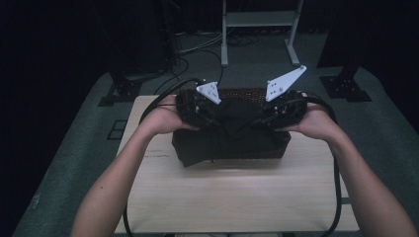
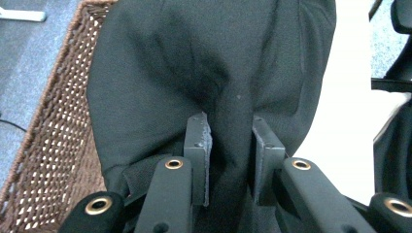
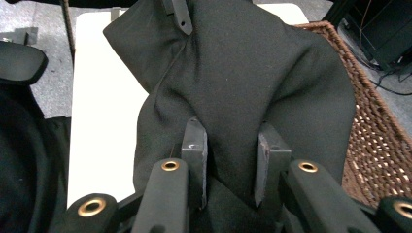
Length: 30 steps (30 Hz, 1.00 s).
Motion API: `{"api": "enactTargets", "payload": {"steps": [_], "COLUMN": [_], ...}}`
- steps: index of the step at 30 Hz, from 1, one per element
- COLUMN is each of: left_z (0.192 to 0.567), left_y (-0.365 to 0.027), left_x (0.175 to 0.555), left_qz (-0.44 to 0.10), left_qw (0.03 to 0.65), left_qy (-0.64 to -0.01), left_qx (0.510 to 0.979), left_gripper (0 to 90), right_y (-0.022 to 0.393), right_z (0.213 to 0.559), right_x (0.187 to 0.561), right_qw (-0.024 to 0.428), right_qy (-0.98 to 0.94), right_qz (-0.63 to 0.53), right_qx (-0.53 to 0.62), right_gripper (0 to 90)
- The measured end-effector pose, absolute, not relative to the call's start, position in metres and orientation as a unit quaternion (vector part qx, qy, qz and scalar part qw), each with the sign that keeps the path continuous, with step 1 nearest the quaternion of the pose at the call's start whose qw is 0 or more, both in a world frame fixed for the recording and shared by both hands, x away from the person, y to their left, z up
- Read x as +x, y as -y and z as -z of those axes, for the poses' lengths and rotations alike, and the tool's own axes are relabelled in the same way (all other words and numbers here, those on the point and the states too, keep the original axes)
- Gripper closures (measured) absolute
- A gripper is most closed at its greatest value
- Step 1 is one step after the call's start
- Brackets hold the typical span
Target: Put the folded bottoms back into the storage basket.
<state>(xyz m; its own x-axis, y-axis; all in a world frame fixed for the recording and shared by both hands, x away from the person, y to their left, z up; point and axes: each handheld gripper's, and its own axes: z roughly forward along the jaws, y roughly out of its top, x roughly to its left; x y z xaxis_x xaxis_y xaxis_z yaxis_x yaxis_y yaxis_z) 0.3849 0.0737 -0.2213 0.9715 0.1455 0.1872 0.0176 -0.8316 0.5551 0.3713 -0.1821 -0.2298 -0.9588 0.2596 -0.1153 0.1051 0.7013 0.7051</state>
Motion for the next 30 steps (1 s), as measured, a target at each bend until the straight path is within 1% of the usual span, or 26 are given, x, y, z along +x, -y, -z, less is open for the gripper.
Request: {"api": "enactTargets", "payload": {"steps": [20, 30], "left_z": [0.196, 0.191], "left_y": [-0.074, -0.075], "left_x": [0.421, 0.44], "left_qz": [-0.119, -0.121], "left_qw": [0.282, 0.282], "left_qy": [-0.049, -0.058], "left_qx": [0.951, 0.95], "left_gripper": [73.2, 73.2], "right_y": [0.181, 0.178], "right_z": [0.206, 0.199], "right_x": [0.407, 0.428], "right_qw": [0.112, 0.113], "right_qy": [-0.914, -0.914], "right_qz": [-0.375, -0.374], "right_qx": [0.104, 0.105], "right_gripper": [70.1, 70.1]}}
